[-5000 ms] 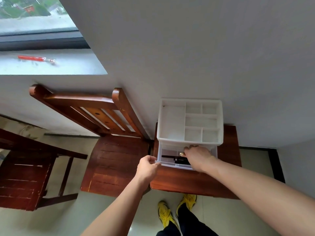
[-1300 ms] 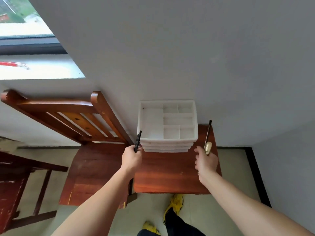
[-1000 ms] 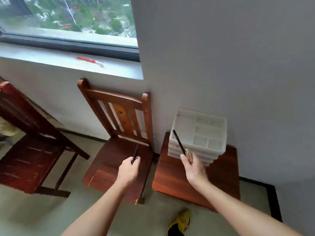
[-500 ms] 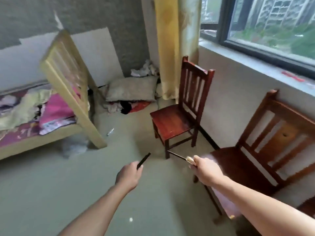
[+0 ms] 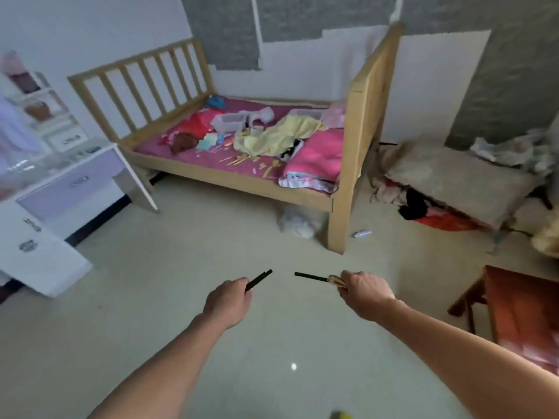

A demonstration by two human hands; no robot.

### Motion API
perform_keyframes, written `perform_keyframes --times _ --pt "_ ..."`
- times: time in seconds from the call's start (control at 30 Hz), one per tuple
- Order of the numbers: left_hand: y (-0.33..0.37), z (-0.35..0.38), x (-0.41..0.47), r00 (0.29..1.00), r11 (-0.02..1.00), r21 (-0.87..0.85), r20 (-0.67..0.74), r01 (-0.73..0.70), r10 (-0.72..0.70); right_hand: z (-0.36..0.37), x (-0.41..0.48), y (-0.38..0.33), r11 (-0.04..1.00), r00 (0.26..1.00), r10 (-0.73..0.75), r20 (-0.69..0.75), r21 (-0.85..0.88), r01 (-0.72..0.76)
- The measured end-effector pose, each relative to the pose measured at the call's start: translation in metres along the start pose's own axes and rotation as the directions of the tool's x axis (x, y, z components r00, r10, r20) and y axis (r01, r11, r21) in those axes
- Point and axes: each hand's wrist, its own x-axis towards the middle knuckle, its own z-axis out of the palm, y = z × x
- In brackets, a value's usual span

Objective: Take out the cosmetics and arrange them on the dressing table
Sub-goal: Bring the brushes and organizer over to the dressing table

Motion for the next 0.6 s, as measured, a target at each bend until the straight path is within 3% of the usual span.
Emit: perform_keyframes --times 0.2,0.37,0.6 --pt "-0.086 -0.051 0.052 0.963 0.964 -0.082 -0.073 0.254 -0.260 -0.039 0.157 -0.097 0.964 0.966 -0.257 0.034 -0.059 0.258" --pt "-0.180 -0.064 0.072 0.877 0.881 -0.129 -0.105 0.455 -0.468 -0.046 0.255 -0.204 0.879 0.884 -0.458 0.095 -0.096 0.466" --pt "-0.317 -0.089 0.145 0.790 0.781 -0.224 -0.070 0.583 -0.609 -0.042 0.385 -0.342 0.817 0.821 -0.550 0.154 -0.105 0.567"
